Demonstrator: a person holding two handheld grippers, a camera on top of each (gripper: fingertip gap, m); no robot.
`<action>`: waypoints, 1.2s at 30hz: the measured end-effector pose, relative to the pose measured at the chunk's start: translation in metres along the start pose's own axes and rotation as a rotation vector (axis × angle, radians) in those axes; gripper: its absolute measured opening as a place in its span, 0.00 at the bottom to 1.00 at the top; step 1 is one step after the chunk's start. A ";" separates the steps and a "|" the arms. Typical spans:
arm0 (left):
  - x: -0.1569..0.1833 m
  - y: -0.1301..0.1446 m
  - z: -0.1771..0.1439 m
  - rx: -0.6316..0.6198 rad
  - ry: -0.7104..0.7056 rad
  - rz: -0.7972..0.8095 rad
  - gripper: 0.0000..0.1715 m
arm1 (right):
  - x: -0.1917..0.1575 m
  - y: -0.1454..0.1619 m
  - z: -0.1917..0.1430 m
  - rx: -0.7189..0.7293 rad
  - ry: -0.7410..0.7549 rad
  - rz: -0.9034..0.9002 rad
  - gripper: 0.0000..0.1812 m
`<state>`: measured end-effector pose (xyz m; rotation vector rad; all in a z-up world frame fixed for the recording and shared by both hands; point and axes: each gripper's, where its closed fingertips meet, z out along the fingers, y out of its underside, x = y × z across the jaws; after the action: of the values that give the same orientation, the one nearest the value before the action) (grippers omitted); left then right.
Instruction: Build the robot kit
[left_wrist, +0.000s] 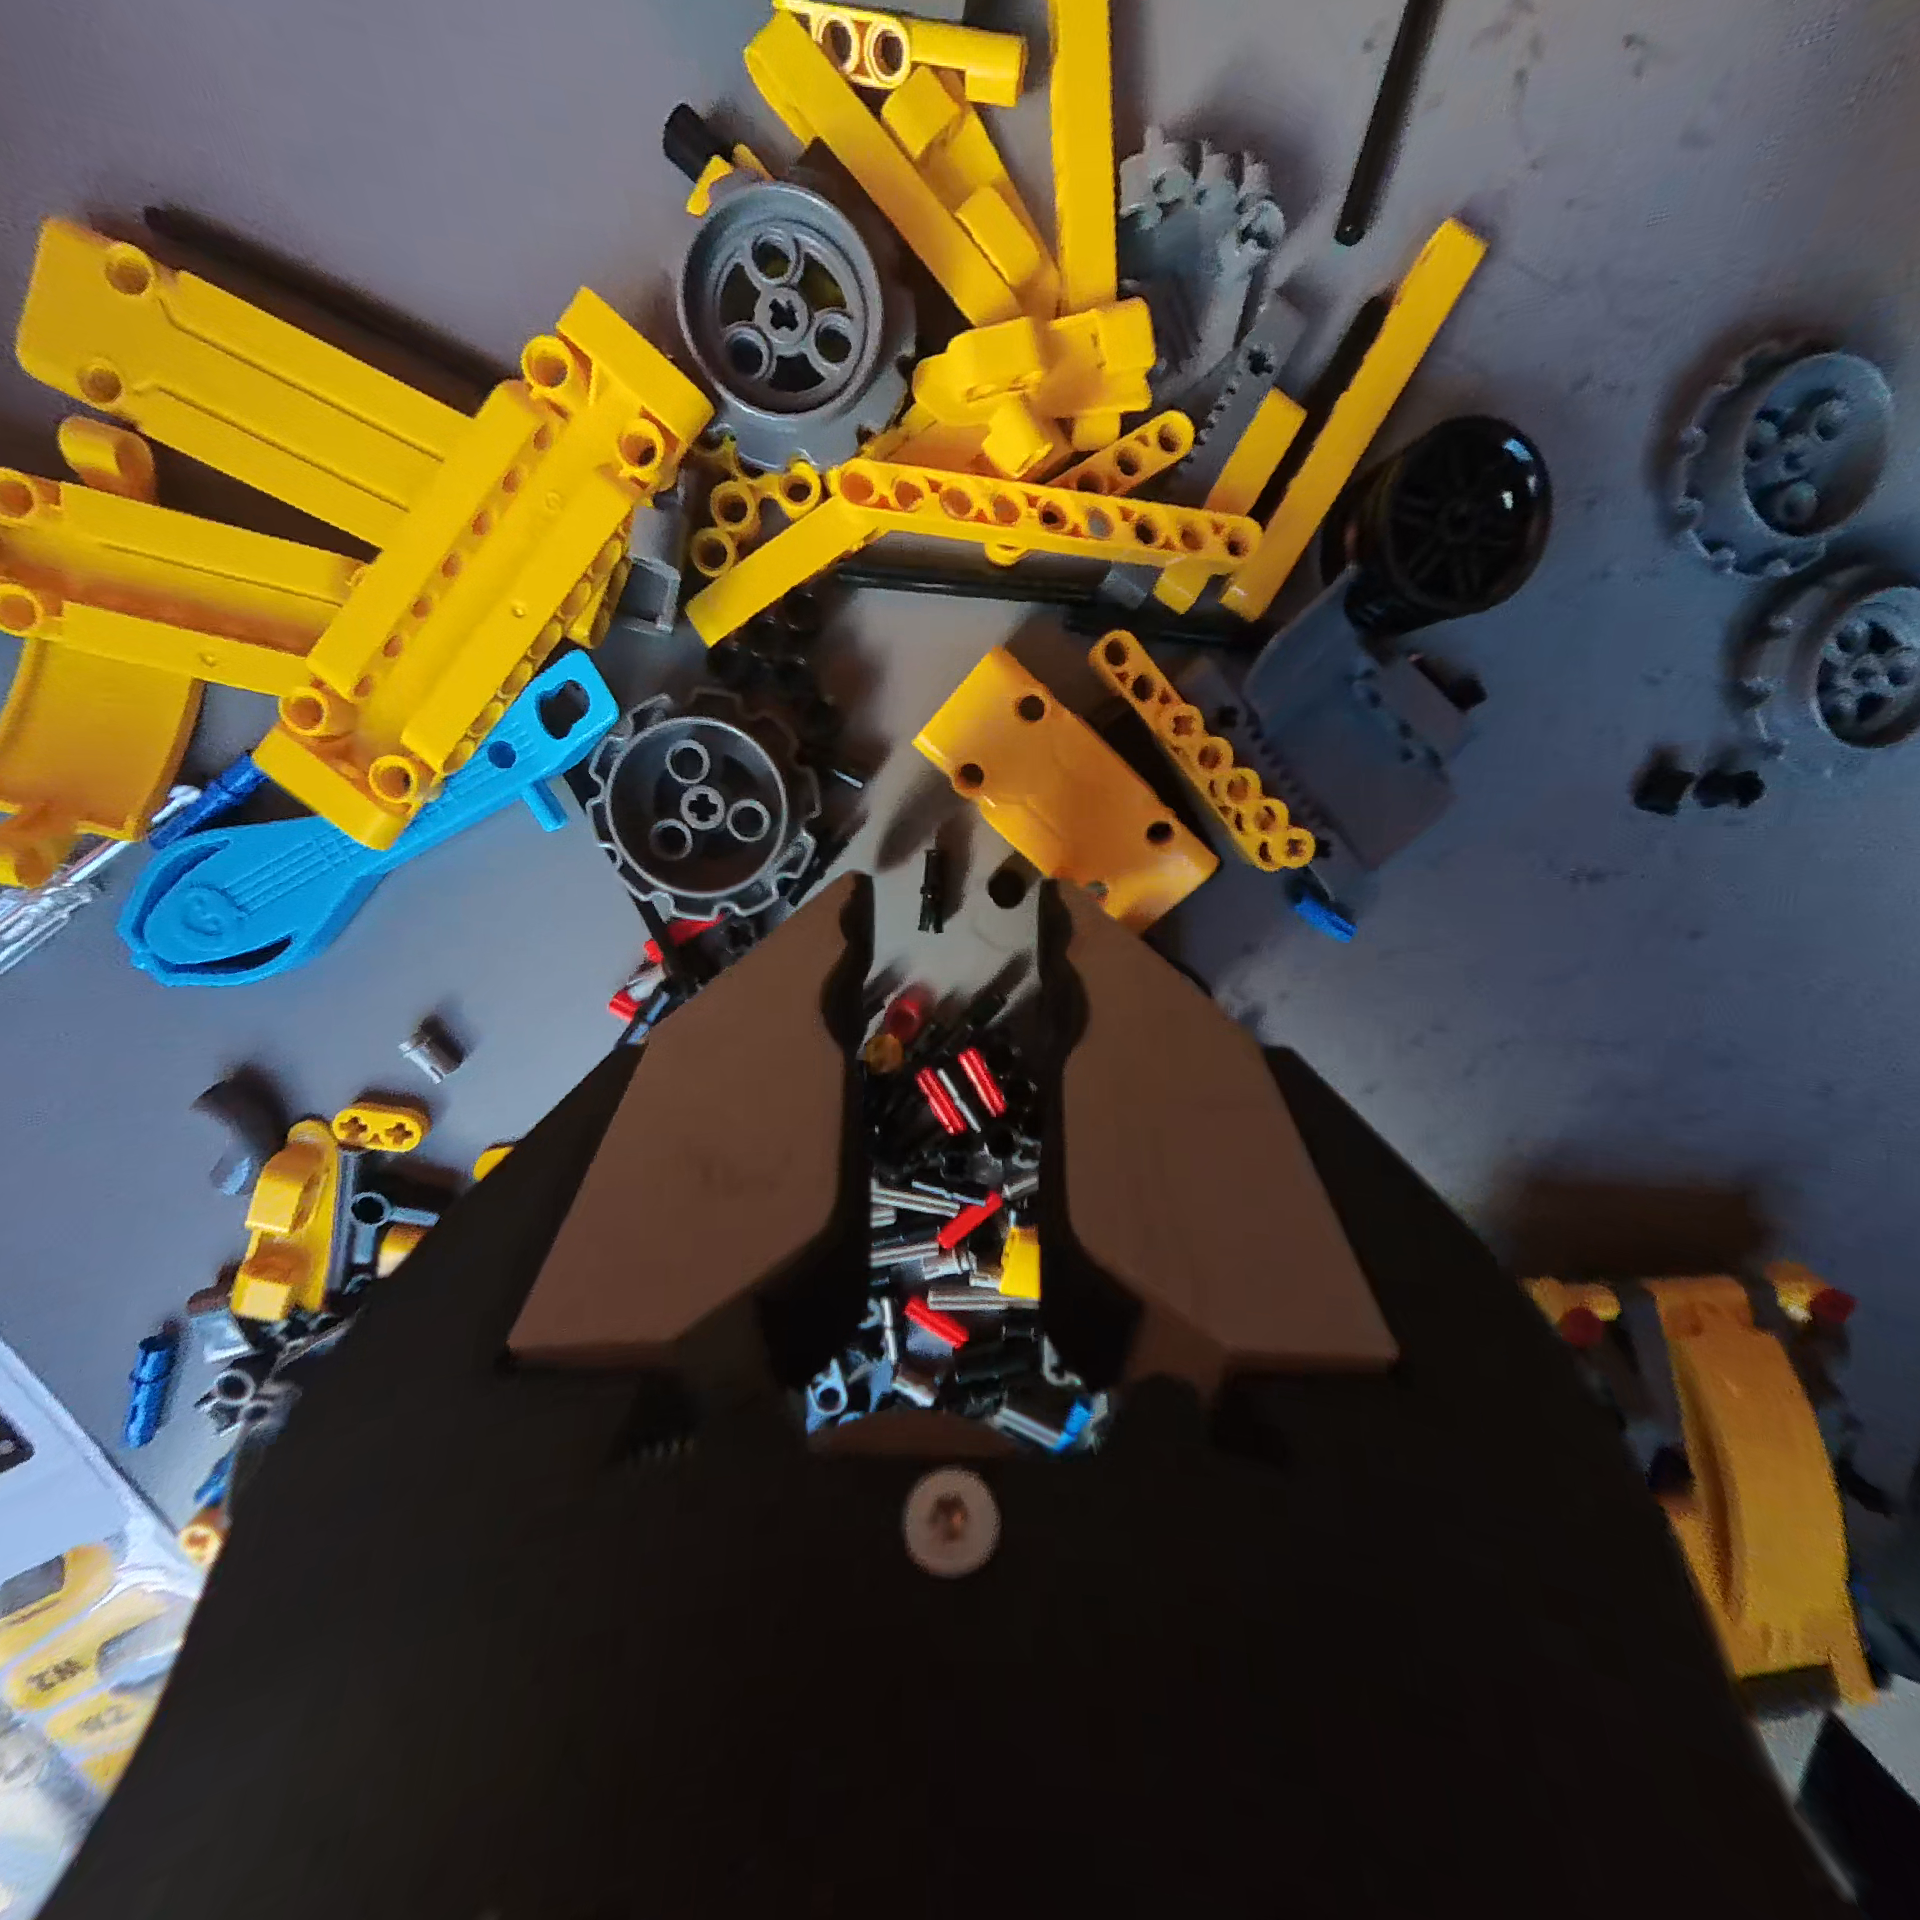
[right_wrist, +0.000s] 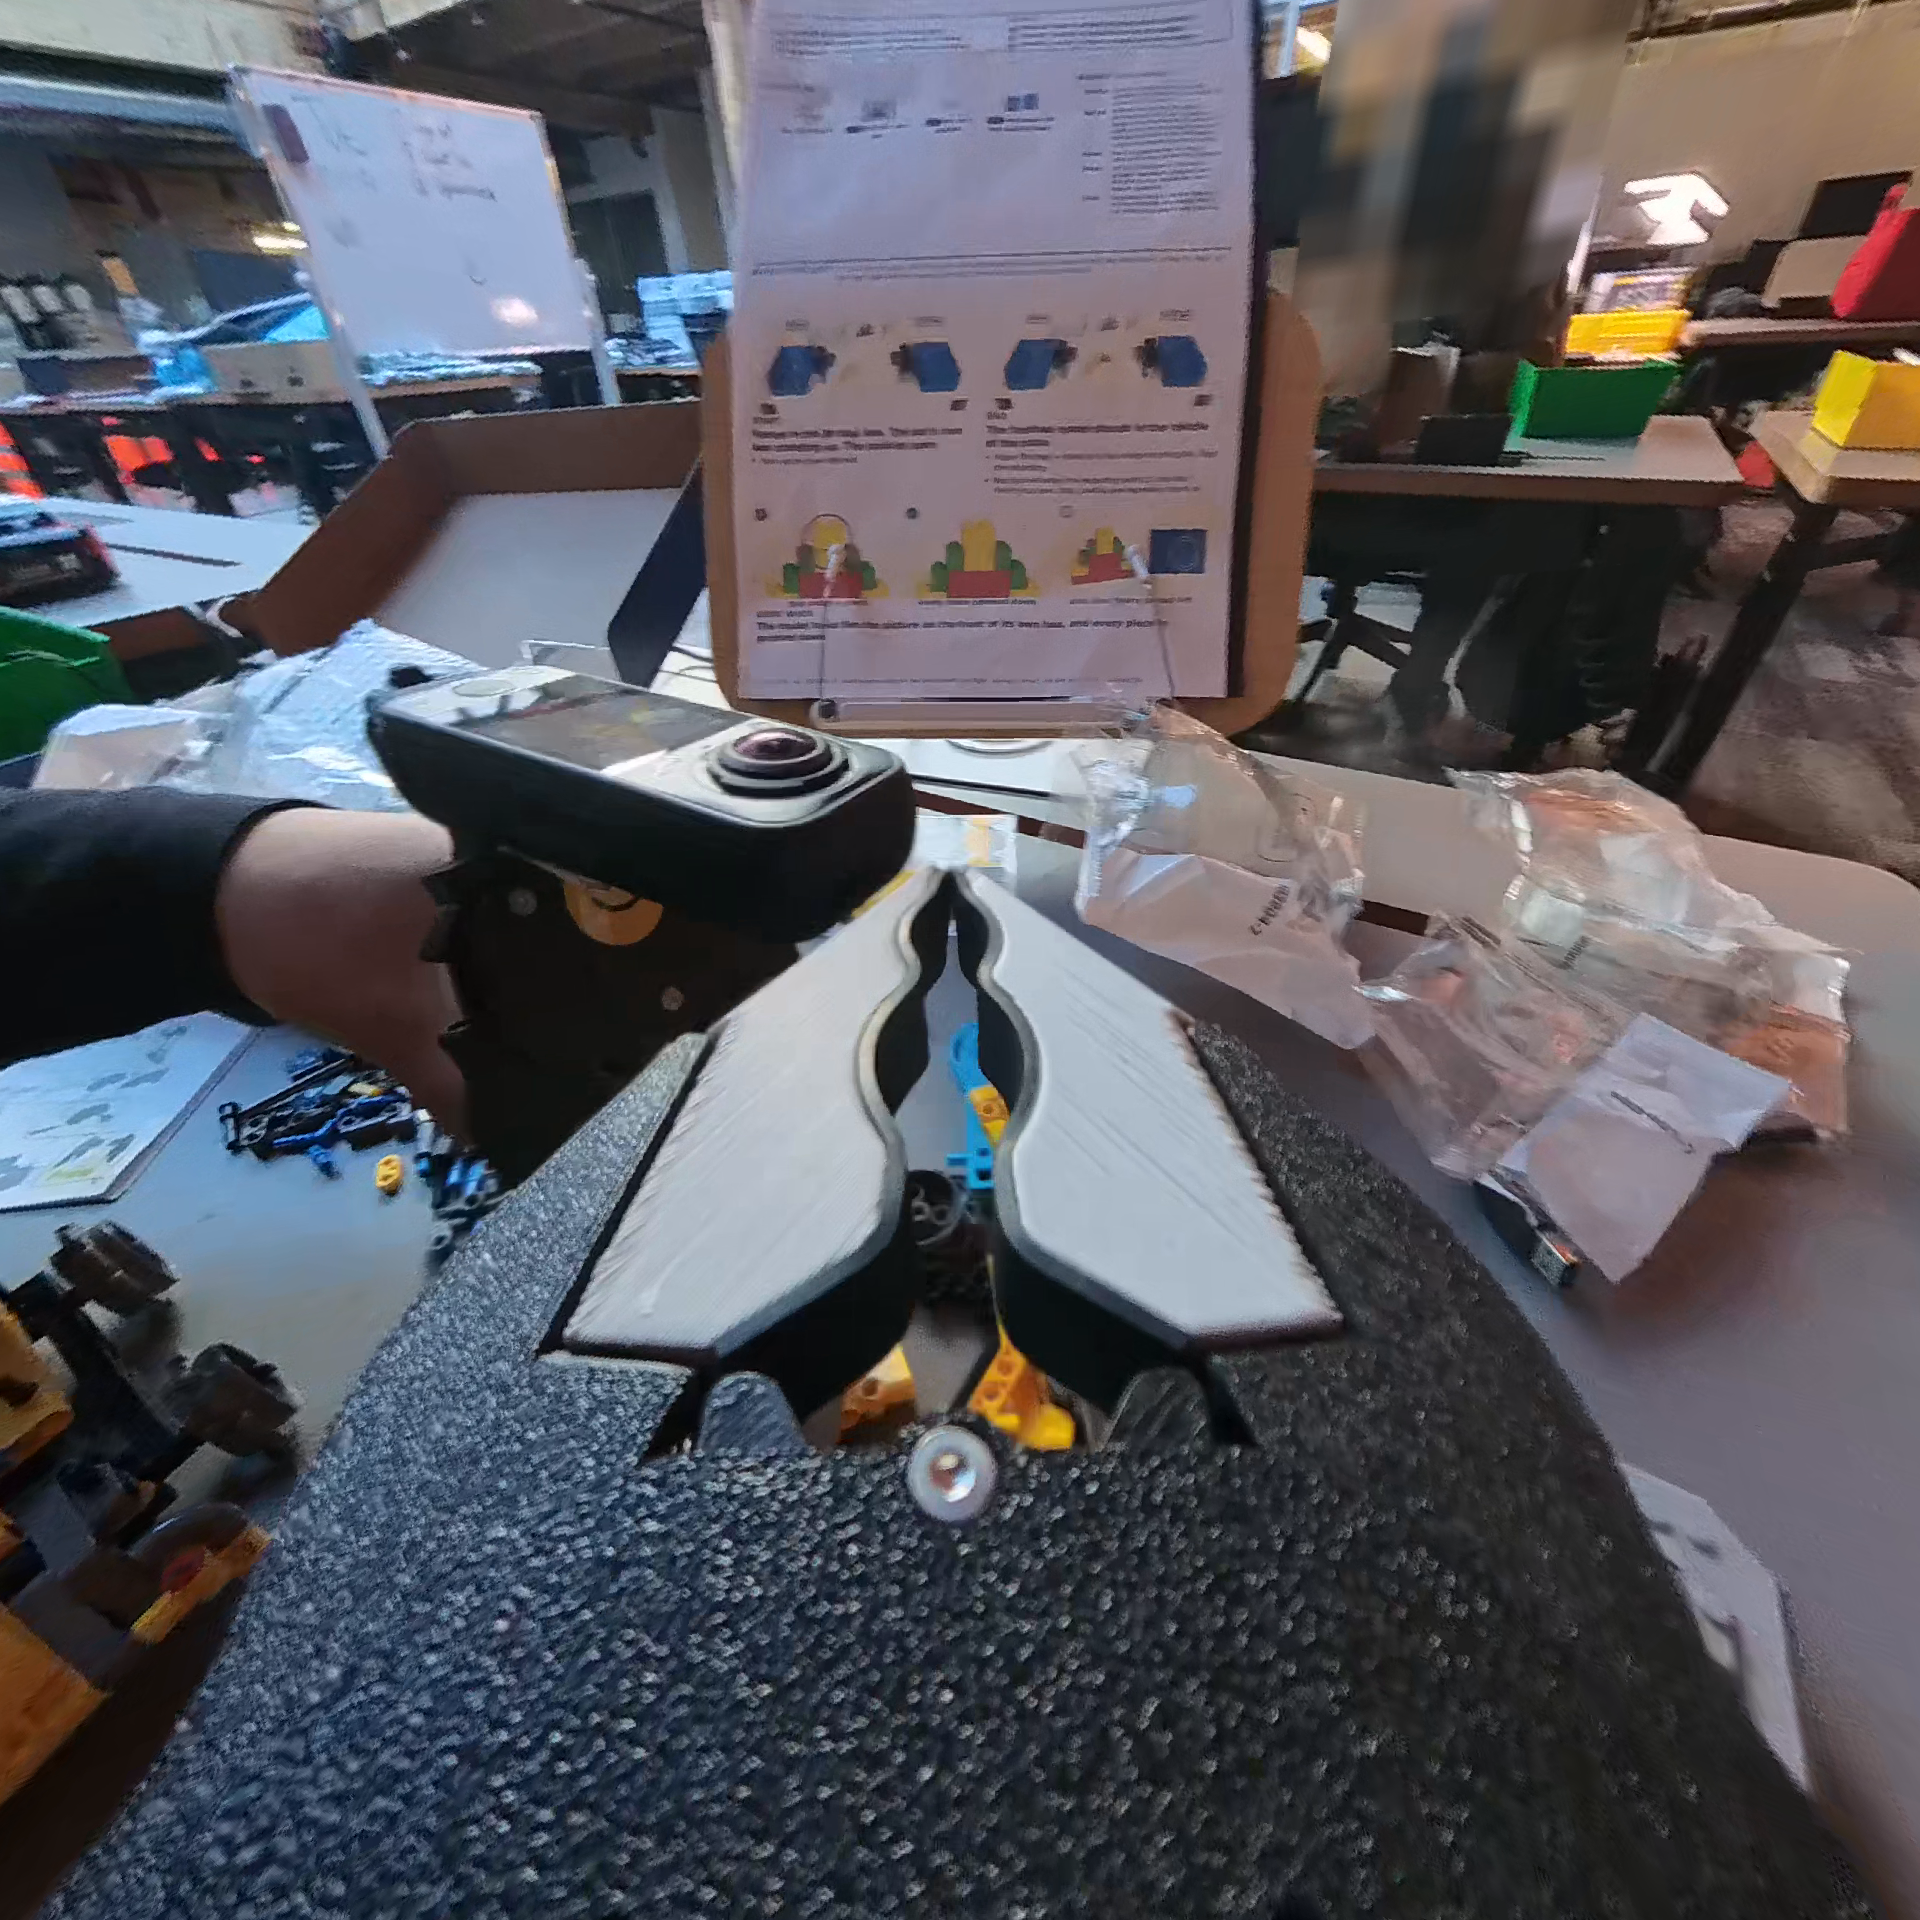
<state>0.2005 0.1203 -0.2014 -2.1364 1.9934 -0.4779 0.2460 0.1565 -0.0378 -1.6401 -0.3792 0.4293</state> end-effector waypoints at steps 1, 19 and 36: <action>0.002 0.001 0.002 -0.006 0.009 -0.001 0.16 | 0.010 0.001 -0.002 -0.005 0.033 0.017 0.00; 0.002 0.004 -0.002 0.041 -0.067 0.095 0.05 | 0.071 -0.023 -0.043 0.217 0.096 0.300 0.04; 0.010 0.000 0.000 0.050 0.020 0.317 0.12 | 0.063 -0.029 -0.042 0.248 0.032 0.329 0.04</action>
<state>0.2015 0.1099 -0.2005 -1.7466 2.2489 -0.4905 0.3220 0.1536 -0.0089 -1.4656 -0.0264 0.6683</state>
